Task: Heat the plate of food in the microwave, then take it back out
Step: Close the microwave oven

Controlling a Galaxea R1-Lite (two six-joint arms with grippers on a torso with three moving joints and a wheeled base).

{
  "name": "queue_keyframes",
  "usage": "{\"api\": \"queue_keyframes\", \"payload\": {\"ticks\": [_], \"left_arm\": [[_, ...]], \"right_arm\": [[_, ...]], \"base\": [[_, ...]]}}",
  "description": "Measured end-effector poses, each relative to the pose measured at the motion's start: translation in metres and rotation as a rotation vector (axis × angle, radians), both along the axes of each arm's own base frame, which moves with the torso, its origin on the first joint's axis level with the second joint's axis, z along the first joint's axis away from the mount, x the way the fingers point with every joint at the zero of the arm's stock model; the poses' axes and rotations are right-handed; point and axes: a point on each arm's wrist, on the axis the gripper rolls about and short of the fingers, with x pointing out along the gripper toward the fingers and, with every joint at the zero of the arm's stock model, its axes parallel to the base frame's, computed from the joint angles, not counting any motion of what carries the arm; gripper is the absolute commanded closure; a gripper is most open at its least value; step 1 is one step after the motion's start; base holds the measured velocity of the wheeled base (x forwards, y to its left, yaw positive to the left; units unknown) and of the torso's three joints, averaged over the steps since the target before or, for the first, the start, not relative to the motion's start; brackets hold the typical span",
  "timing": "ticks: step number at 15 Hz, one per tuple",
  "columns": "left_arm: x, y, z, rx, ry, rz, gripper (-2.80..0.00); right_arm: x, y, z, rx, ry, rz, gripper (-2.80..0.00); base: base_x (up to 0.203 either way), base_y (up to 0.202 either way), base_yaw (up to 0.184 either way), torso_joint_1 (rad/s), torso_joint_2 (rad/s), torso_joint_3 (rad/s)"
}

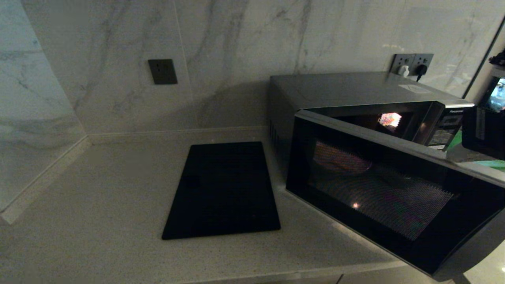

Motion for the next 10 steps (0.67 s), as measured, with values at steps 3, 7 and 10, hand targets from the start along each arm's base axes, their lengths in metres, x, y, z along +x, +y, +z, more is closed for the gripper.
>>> {"api": "queue_keyframes", "payload": {"ticks": [3,7,10], "left_arm": [[0.0,0.0,0.0,0.0,0.0,0.0,0.0],[0.0,0.0,0.0,0.0,0.0,0.0,0.0],[0.0,0.0,0.0,0.0,0.0,0.001,0.0]], "right_arm": [[-0.004,-0.001,0.004,0.017,-0.028,0.0,0.0],[-0.024,0.004,0.01,0.029,-0.063,0.108,0.0],[-0.035,0.004,-0.006,-0.004,0.035,0.123,0.0]], "base": [[0.0,0.0,0.0,0.0,0.0,0.0],[0.0,0.0,0.0,0.0,0.0,0.0],[0.0,0.0,0.0,0.0,0.0,0.0]]}}
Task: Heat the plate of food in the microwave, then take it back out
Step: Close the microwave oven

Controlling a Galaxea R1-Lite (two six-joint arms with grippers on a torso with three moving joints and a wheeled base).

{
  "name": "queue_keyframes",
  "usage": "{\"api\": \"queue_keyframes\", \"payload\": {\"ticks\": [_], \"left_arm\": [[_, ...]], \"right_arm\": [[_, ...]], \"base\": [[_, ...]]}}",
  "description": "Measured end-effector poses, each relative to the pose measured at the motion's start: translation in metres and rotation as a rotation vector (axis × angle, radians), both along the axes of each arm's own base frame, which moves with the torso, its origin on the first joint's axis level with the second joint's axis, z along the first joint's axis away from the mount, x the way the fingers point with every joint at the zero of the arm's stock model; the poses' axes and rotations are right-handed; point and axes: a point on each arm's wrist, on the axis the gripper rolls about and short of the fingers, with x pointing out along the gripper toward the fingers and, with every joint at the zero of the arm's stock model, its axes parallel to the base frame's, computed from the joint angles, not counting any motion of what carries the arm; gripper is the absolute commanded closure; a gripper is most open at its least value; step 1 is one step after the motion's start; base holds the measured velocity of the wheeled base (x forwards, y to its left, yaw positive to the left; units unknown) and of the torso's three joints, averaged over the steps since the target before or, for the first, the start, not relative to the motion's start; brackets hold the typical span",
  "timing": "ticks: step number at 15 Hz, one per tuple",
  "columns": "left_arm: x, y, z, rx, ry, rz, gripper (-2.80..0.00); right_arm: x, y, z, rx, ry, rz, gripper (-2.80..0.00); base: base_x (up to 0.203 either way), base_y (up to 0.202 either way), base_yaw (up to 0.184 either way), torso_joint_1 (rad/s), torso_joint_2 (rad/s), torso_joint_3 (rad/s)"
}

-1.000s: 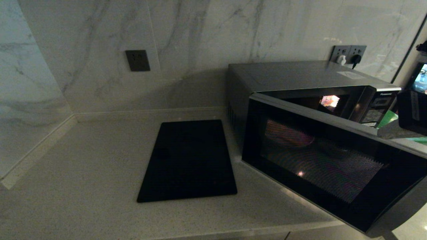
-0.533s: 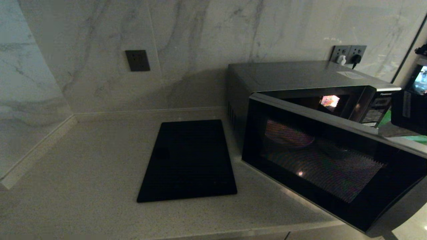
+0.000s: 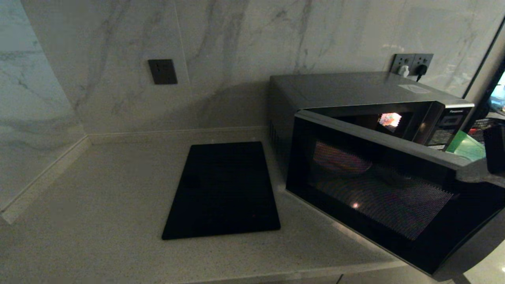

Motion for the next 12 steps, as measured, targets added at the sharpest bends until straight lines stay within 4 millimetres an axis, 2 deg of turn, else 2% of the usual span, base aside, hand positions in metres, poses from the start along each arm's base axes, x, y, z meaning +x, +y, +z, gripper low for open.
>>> {"api": "queue_keyframes", "payload": {"ticks": [6,12], "left_arm": [[0.0,0.0,0.0,0.0,0.0,-0.001,0.0],[0.0,0.0,0.0,0.0,0.0,0.0,0.0]], "right_arm": [[0.003,0.0,-0.02,-0.052,0.063,-0.091,0.0],[0.029,-0.01,-0.023,-0.098,0.023,-0.257,0.0]], "base": [[0.0,0.0,0.0,0.0,0.0,0.0],[0.0,0.0,0.0,0.0,0.0,0.0]]}}
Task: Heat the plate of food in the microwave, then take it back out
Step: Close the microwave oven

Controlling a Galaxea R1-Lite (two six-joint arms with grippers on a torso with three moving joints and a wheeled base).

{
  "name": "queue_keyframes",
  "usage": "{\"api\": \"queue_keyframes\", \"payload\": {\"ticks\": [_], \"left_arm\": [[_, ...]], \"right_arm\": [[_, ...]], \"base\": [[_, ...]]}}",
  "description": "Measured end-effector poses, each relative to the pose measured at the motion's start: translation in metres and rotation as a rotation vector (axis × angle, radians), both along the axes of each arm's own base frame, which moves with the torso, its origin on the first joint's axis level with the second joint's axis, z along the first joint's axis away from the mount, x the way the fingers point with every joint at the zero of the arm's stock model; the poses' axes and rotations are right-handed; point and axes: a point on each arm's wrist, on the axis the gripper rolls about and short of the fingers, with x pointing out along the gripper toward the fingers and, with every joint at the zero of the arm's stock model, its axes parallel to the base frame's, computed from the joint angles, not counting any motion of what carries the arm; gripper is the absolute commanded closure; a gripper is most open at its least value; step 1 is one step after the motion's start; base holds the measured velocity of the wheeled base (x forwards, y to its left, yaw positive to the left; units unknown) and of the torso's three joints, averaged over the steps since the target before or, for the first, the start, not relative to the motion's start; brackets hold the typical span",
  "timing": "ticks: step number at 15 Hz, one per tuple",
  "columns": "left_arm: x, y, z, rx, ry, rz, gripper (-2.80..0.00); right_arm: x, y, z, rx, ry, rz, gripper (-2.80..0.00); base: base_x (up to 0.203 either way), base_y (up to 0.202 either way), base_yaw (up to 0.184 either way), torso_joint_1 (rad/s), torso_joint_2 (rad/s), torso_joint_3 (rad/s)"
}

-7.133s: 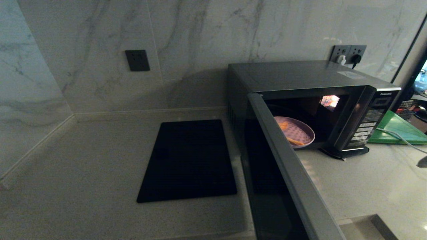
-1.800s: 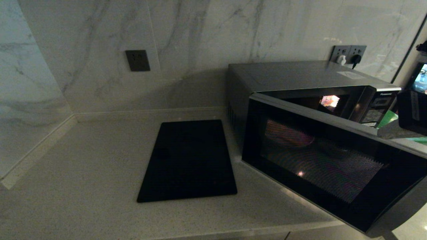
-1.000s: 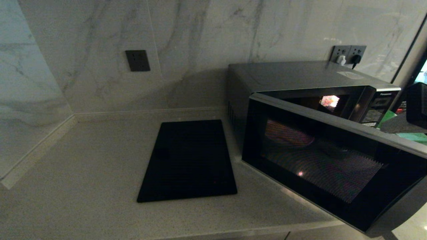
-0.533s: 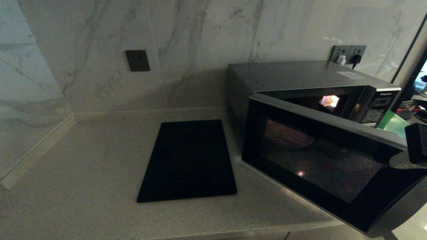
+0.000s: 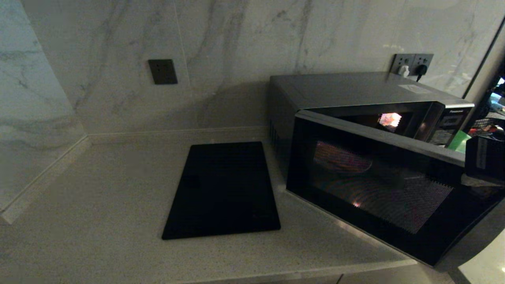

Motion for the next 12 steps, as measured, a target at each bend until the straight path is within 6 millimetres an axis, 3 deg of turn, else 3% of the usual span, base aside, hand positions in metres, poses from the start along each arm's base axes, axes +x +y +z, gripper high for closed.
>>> {"api": "queue_keyframes", "payload": {"ticks": [7,12], "left_arm": [[0.0,0.0,0.0,0.0,0.0,0.0,0.0],[0.0,0.0,0.0,0.0,0.0,0.0,0.0]], "right_arm": [[0.044,-0.011,-0.006,0.028,-0.079,-0.115,0.0],[0.088,-0.019,-0.012,0.048,-0.142,-0.178,0.0]], "base": [[0.0,0.0,0.0,0.0,0.0,0.0],[0.0,0.0,0.0,0.0,0.0,0.0]]}}
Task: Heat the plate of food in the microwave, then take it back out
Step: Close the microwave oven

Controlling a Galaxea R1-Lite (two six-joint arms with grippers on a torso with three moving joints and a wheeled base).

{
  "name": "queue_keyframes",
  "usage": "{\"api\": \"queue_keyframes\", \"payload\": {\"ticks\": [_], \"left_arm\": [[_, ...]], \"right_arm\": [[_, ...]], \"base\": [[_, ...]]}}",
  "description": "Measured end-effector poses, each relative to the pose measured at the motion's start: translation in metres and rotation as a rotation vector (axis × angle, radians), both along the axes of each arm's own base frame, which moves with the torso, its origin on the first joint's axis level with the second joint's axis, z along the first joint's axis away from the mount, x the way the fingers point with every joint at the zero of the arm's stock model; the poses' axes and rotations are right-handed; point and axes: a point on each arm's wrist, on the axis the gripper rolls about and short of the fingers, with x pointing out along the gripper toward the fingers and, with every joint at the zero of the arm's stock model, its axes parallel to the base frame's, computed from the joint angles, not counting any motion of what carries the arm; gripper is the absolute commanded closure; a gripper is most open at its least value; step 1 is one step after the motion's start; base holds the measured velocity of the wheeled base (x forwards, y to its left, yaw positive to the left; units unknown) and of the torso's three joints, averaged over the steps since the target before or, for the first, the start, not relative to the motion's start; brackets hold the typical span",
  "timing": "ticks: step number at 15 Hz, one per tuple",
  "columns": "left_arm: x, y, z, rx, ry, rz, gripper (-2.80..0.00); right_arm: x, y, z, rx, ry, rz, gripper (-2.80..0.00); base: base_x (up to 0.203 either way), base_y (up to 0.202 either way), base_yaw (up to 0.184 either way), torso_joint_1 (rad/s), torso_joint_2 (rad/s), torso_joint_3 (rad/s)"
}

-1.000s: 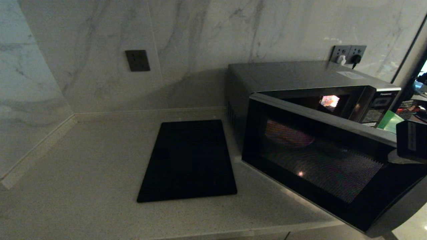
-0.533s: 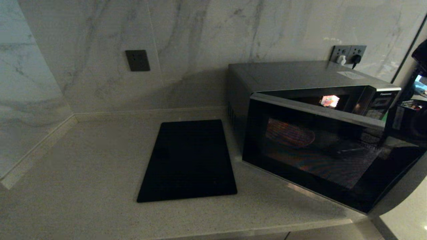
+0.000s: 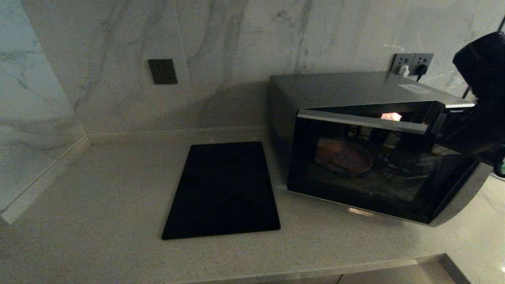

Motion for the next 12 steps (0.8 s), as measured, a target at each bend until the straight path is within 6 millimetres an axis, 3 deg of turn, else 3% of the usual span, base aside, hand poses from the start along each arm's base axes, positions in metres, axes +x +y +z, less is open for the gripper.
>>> {"api": "queue_keyframes", "payload": {"ticks": [12], "left_arm": [[0.0,0.0,0.0,0.0,0.0,0.0,0.0]], "right_arm": [[0.066,-0.033,0.0,0.082,-0.115,-0.115,0.0]], "base": [[0.0,0.0,0.0,0.0,0.0,0.0]]}}
